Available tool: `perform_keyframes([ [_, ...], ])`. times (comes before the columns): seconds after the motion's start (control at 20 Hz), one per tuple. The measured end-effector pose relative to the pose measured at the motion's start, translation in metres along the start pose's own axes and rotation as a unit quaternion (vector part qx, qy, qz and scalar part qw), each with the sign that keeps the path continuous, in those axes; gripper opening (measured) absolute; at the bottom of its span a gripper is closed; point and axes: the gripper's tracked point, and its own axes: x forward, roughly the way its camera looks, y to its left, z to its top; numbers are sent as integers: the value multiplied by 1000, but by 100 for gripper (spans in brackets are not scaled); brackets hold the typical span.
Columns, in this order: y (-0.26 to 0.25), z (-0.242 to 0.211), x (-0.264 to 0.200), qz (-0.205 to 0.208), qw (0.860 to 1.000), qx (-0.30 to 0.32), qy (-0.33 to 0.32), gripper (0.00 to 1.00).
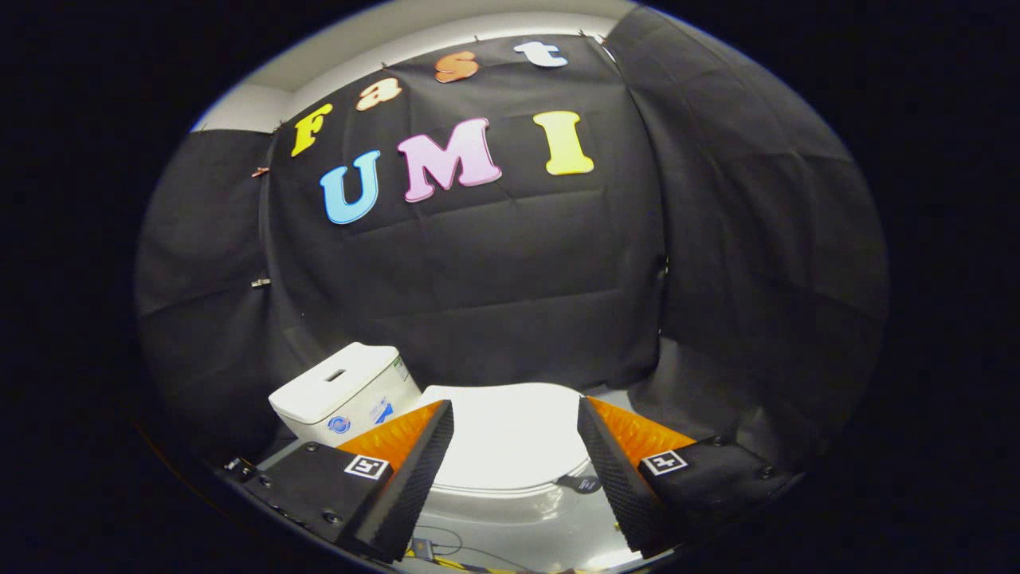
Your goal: Open the toilet lid.
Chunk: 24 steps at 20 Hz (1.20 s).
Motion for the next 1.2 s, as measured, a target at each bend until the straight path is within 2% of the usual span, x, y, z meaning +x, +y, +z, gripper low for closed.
perform_keyframes([
  [0.25, -32, -53, 24, -4, 995, 80, 66, 99],
  [0.55, -67, -107, 72, -16, 980, 151, 131, 99],
  [0.95, -158, -181, 111, -75, 946, 252, 190, 99],
  [1.05, -167, -196, 120, -72, 934, 286, 201, 99],
  [1.2, -155, -213, 128, -37, 917, 330, 220, 96],
])
